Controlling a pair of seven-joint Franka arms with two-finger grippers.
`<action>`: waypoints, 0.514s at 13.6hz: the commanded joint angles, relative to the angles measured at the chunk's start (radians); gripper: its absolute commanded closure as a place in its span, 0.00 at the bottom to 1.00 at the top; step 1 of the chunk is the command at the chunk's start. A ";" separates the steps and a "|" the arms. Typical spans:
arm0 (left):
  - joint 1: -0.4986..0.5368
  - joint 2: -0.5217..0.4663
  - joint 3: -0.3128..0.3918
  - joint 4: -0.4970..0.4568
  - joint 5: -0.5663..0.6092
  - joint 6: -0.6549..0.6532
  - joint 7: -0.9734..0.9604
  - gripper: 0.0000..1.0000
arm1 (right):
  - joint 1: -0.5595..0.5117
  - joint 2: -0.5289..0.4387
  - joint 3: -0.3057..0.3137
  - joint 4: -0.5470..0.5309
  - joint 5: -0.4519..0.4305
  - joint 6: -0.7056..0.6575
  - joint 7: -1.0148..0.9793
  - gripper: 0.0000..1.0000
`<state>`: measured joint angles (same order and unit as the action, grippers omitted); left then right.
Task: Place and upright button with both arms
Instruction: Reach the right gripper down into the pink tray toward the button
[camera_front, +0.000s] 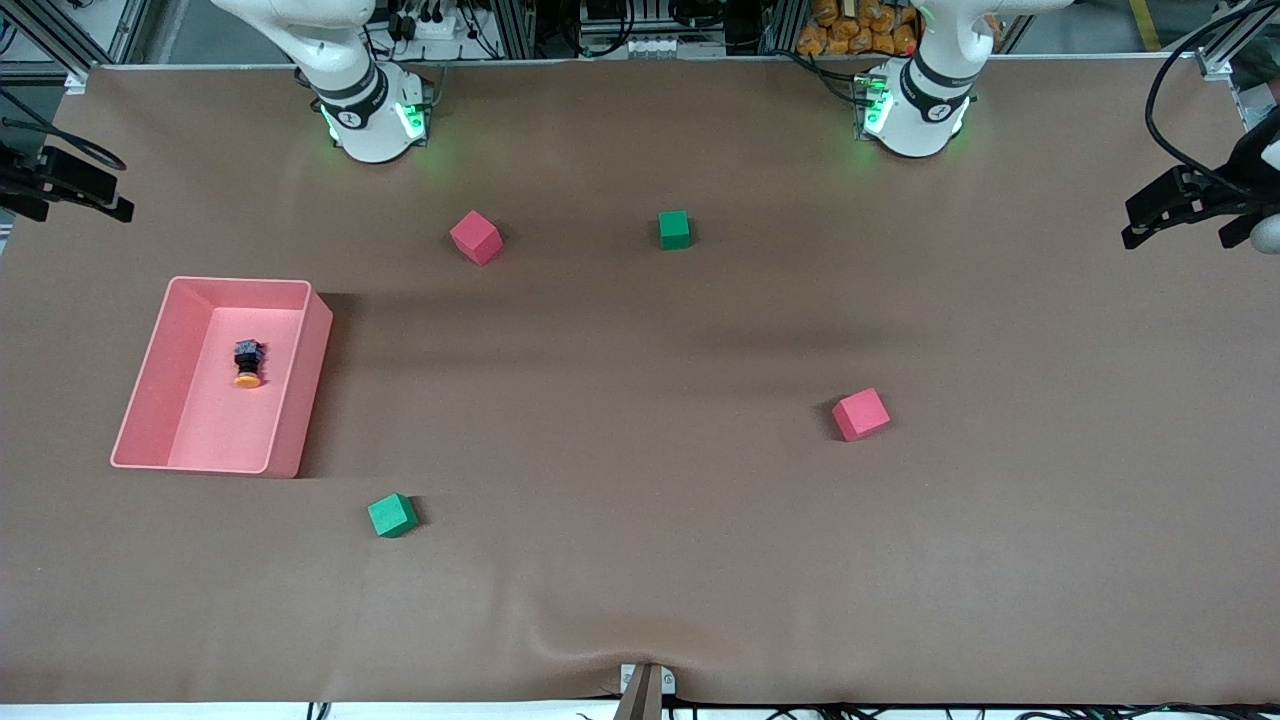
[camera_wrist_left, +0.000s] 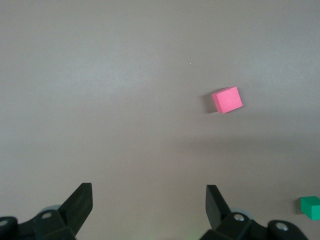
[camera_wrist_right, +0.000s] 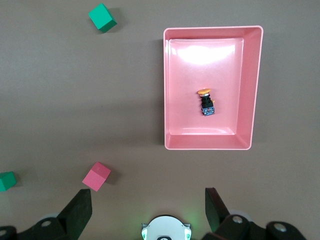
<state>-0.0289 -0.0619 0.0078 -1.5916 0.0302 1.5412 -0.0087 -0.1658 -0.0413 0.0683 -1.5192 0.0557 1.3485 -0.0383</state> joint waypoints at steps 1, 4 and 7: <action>0.006 0.002 -0.005 -0.002 -0.012 0.004 -0.017 0.00 | 0.003 -0.011 -0.001 -0.015 0.000 0.011 -0.012 0.00; 0.006 0.004 -0.006 -0.002 -0.013 0.003 -0.019 0.00 | 0.000 -0.009 -0.001 -0.015 -0.002 0.009 -0.012 0.00; 0.007 0.002 -0.006 -0.010 -0.016 0.000 -0.040 0.00 | -0.001 -0.008 -0.001 -0.042 -0.008 0.015 -0.012 0.00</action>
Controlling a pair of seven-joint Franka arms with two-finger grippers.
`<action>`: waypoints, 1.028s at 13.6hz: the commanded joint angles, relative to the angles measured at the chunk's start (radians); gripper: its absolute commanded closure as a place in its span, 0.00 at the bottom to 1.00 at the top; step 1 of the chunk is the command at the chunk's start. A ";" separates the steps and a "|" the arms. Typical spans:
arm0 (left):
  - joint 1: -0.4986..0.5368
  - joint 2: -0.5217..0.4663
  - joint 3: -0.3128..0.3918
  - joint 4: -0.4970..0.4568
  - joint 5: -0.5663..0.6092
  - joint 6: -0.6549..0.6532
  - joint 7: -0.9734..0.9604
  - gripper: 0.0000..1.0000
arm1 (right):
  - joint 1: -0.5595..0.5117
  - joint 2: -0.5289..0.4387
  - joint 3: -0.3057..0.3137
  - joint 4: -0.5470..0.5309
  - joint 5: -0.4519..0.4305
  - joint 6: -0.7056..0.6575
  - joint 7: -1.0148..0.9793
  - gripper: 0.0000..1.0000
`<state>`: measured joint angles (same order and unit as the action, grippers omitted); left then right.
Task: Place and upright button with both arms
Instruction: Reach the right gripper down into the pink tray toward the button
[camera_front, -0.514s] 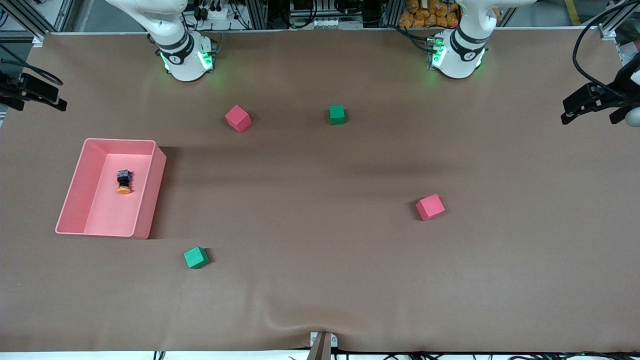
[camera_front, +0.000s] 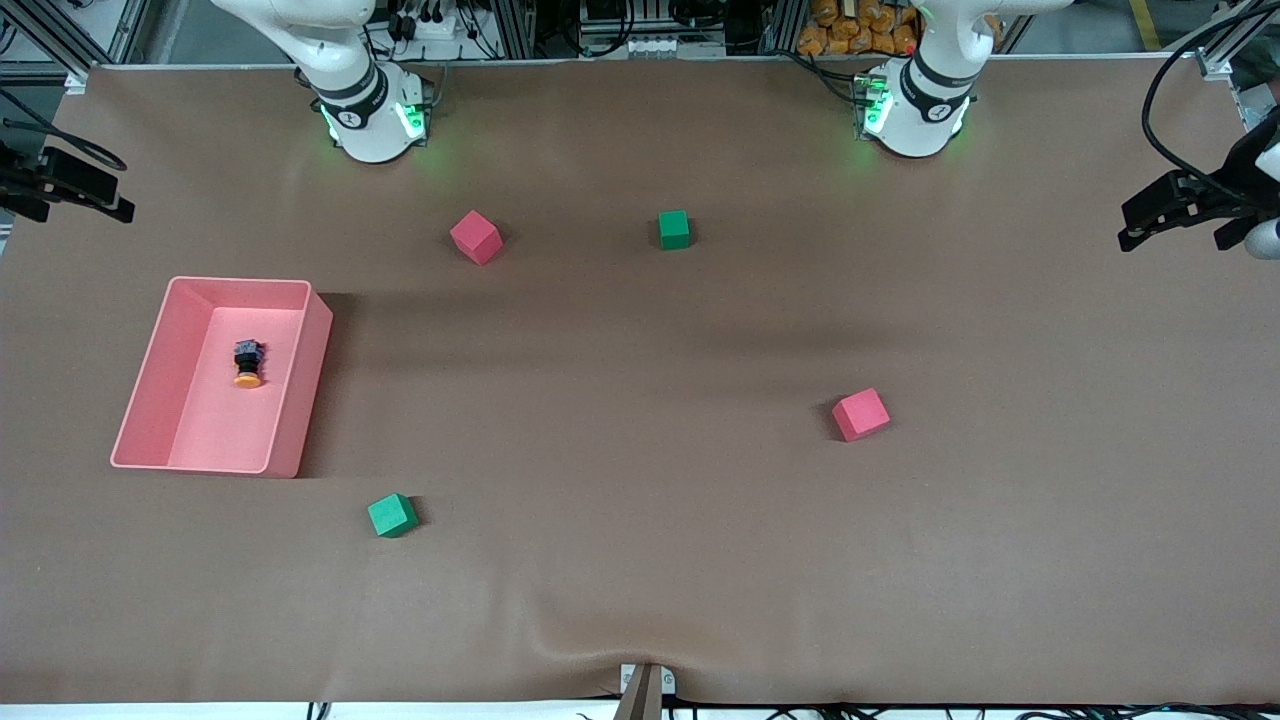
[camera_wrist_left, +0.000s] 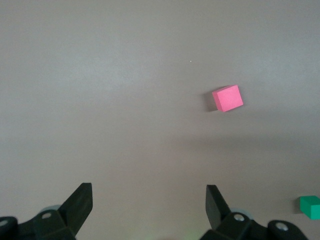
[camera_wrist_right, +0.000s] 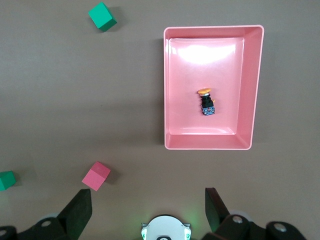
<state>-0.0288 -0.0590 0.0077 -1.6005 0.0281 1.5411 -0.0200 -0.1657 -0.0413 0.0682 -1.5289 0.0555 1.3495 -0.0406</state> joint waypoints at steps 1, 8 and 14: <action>0.007 -0.002 -0.006 -0.001 -0.014 0.001 -0.032 0.00 | -0.004 -0.006 -0.001 -0.057 -0.008 0.035 -0.010 0.00; 0.007 -0.002 -0.006 -0.006 -0.014 -0.003 -0.021 0.00 | -0.089 0.081 -0.005 -0.303 -0.062 0.327 -0.102 0.00; 0.007 0.005 -0.006 -0.007 -0.007 -0.001 -0.005 0.00 | -0.172 0.302 -0.005 -0.306 -0.062 0.506 -0.251 0.00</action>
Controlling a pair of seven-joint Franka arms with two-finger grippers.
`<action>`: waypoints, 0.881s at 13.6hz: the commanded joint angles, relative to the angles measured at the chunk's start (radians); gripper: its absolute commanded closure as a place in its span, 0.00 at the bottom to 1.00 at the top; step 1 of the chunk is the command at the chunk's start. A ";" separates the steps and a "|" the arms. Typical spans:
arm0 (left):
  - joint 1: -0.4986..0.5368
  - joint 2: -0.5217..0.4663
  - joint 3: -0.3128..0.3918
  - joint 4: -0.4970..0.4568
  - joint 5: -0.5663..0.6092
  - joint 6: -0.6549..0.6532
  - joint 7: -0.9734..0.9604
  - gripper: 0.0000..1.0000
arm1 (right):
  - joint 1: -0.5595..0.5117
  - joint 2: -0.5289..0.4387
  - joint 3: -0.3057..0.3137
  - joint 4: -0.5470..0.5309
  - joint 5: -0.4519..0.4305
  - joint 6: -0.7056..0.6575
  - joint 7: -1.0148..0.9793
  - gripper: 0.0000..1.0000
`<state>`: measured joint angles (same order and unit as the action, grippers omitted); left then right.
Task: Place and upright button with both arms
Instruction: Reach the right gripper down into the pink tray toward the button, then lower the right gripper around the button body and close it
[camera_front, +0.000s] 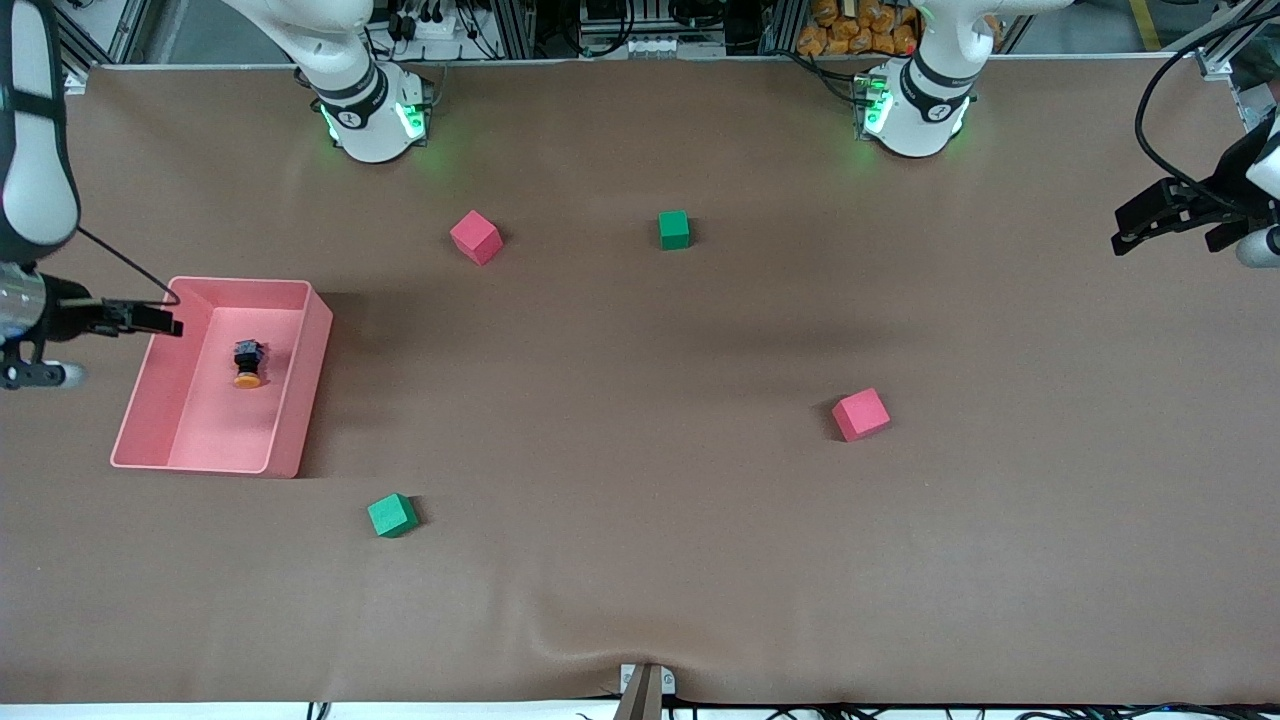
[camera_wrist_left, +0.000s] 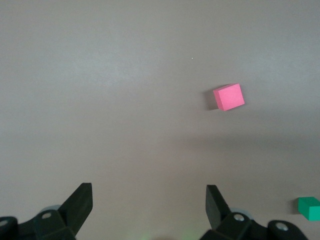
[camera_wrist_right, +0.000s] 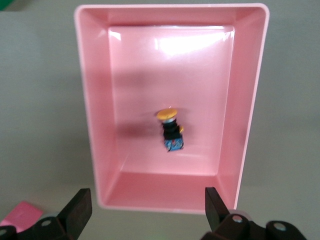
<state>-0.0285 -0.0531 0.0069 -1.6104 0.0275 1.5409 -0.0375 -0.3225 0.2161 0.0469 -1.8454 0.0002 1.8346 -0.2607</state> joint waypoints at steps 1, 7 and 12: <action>0.007 0.002 -0.007 0.001 -0.012 -0.001 0.027 0.00 | -0.013 0.066 0.016 0.009 -0.006 0.035 -0.031 0.00; 0.019 0.006 -0.005 0.004 -0.024 -0.002 0.013 0.00 | -0.015 0.100 0.014 -0.148 -0.006 0.288 -0.080 0.00; 0.019 0.005 -0.007 0.007 -0.023 -0.002 0.019 0.00 | -0.021 0.121 0.014 -0.241 -0.008 0.422 -0.081 0.00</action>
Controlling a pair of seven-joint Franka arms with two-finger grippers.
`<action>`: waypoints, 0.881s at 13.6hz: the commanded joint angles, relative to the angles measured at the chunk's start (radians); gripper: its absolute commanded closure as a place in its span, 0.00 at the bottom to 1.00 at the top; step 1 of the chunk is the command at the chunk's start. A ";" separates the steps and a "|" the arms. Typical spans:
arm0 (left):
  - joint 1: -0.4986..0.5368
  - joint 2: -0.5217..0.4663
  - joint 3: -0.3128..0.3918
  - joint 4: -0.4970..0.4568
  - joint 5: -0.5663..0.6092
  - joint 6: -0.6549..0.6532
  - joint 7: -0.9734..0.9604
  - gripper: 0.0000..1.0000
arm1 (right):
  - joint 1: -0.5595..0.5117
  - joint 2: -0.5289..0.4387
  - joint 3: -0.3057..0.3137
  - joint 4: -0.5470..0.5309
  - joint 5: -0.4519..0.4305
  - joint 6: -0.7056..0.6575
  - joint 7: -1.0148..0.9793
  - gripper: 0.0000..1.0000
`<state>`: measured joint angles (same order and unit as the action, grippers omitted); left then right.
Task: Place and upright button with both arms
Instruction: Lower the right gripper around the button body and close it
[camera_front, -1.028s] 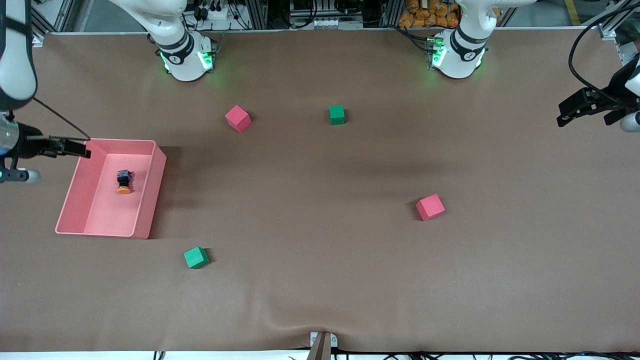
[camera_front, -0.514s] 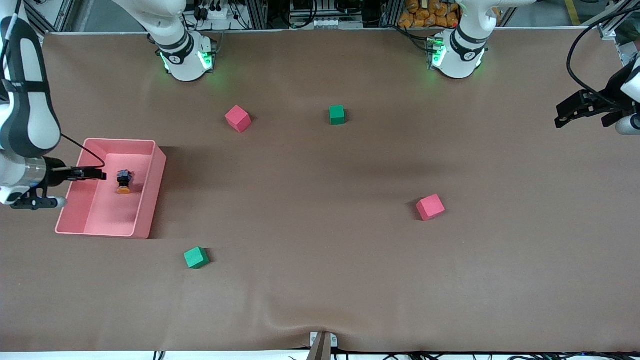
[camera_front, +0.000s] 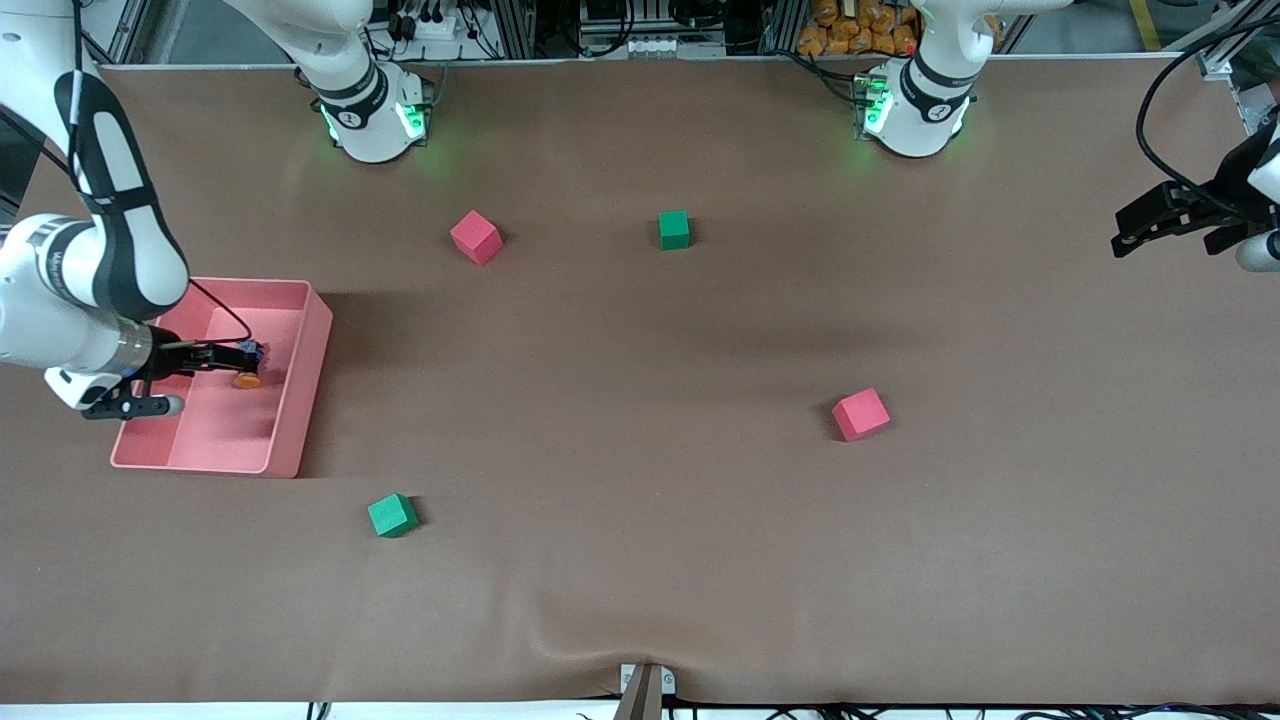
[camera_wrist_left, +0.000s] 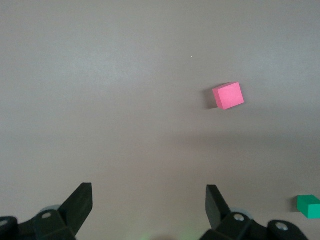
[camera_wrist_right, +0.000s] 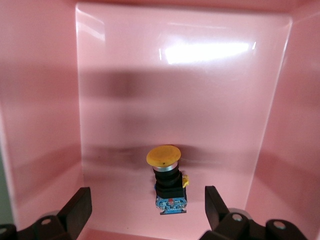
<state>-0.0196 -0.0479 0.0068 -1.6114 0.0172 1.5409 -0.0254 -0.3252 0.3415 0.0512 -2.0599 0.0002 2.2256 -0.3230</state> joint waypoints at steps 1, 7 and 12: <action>0.010 0.002 -0.010 0.010 -0.013 -0.002 0.002 0.00 | -0.018 0.008 0.010 -0.028 -0.008 0.046 -0.019 0.00; 0.013 0.002 -0.047 0.007 -0.008 -0.002 -0.007 0.00 | -0.020 0.021 0.010 -0.025 -0.008 0.042 -0.057 0.00; 0.014 0.002 -0.047 0.008 -0.002 -0.002 -0.004 0.00 | -0.035 0.040 0.013 -0.020 -0.005 0.011 -0.079 0.00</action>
<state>-0.0165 -0.0479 -0.0322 -1.6113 0.0167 1.5409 -0.0377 -0.3302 0.3716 0.0481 -2.0763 0.0002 2.2423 -0.3780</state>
